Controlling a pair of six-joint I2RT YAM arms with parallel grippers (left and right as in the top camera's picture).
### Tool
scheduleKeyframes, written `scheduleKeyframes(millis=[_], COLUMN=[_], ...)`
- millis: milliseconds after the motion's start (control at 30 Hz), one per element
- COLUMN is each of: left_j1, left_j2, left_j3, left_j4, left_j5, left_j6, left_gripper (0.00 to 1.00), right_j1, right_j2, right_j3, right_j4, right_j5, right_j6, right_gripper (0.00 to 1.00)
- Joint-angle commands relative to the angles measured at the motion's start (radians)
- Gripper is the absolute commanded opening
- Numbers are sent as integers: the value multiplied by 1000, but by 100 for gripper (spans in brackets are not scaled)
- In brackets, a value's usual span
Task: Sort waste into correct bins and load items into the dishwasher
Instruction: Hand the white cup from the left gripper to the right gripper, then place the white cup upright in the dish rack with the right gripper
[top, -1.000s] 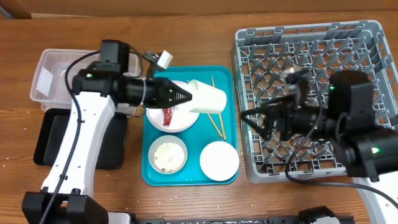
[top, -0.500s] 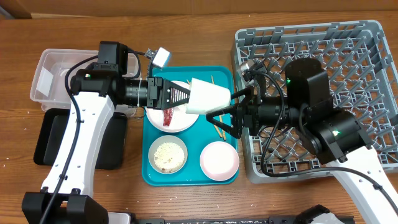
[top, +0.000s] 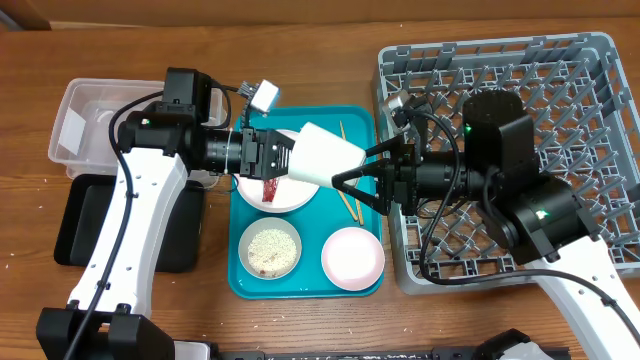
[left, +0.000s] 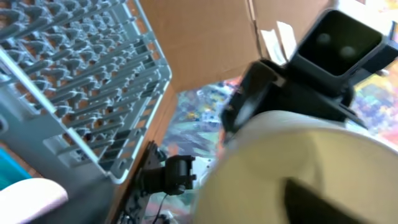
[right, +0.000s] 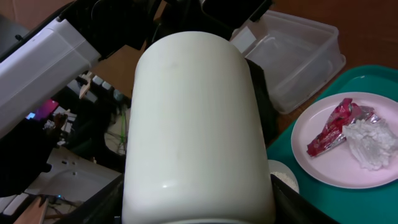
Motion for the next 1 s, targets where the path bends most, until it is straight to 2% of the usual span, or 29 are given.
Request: scheduleKeyframes(millis=[0,200,500,600,800,967], left_j1=[-3,5,10,10,10,9], left_j2=[-5,-5,-5,-5,-5,-5], left_j3=[14,14,14,14,14,14], left_j4=[-4,-4,-35,-55,-71,-98], left_j5=[-63,-225,-383,-414,-443,-482], left_j6=[21,-21,-24,-23,-23,-23], left_gripper=[100,100,100,100,100,100], right_j1=[3,3,3,3,3,3], right_j2=[-59,-148,-187,-130,35,200], right_j3=[5,35,48,48,48,48], right_j4=[-28,-246,-681,-790,-804,-817], right_j5=[104,455,909,943,943,943], right_j6=[-2,13,259,323,323,323], right_gripper=[55,55,55,54,55,64])
